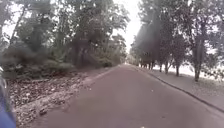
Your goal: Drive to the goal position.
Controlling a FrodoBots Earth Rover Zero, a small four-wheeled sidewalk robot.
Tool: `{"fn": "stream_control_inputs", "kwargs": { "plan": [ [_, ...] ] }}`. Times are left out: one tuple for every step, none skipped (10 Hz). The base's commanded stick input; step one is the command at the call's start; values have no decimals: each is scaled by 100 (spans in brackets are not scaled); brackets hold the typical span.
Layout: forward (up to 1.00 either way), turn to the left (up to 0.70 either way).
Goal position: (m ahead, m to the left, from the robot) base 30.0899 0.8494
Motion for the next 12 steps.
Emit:
{"fn": "stream_control_inputs", "kwargs": {
  "plan": [
    [70,-1],
    [70,-1],
    [70,-30],
    [70,-6],
    [70,-1],
    [70,-1],
    [70,-1],
    [70,-1],
    [70,-1],
    [70,-1],
    [70,-1],
    [70,-1]
  ]
}}
